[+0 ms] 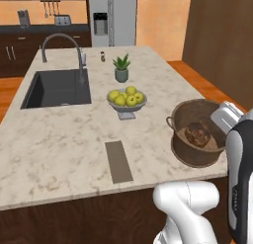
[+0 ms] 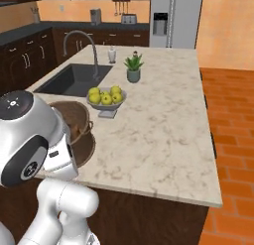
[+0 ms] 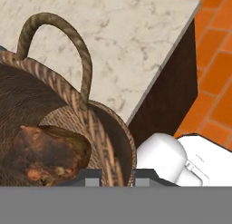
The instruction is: Open the cabinet, pick up the bread from the cabinet and place it in the basket. Then move the basket to the dining counter.
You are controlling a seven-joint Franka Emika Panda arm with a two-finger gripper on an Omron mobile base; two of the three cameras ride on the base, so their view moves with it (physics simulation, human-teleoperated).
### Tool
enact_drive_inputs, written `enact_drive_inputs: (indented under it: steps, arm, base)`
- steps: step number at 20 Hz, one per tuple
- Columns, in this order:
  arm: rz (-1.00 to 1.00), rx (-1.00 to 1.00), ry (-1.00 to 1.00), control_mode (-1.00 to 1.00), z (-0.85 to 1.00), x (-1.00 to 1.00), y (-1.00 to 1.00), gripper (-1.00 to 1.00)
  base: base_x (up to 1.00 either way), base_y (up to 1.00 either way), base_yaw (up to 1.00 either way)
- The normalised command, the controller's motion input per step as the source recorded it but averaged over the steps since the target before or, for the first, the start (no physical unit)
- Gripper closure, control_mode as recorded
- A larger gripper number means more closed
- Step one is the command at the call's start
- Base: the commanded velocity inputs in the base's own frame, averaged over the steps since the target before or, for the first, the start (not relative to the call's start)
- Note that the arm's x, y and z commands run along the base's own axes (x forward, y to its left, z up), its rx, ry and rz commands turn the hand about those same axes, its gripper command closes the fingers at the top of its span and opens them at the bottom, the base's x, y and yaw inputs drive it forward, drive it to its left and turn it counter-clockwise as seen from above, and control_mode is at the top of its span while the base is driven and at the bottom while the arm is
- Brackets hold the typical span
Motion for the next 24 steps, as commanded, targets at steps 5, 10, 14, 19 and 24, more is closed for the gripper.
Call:
enact_drive_inputs:
  steps: [5, 10, 14, 19, 24]
  arm:
    - [0.02, 0.01, 0.00, -1.00, -0.03, 0.19, -0.04, 1.00]
    - [0.16, 0.08, 0.00, -1.00, -0.38, 1.00, -0.22, 1.00]
    - [0.14, 0.02, 0.08, -1.00, -0.56, 1.00, -0.10, 1.00]
    - [0.10, 0.00, 0.13, -1.00, -0.51, 1.00, -0.18, 1.00]
    - [0.08, 0.01, 0.04, -1.00, -0.54, 0.98, -0.33, 1.00]
  base:
    - [0.35, -0.08, 0.01]
    - [0.00, 0.00, 0.00]
    - [0.00, 0.00, 0.00]
    - [0.00, 0.00, 0.00]
    - [0.00, 0.00, 0.00]
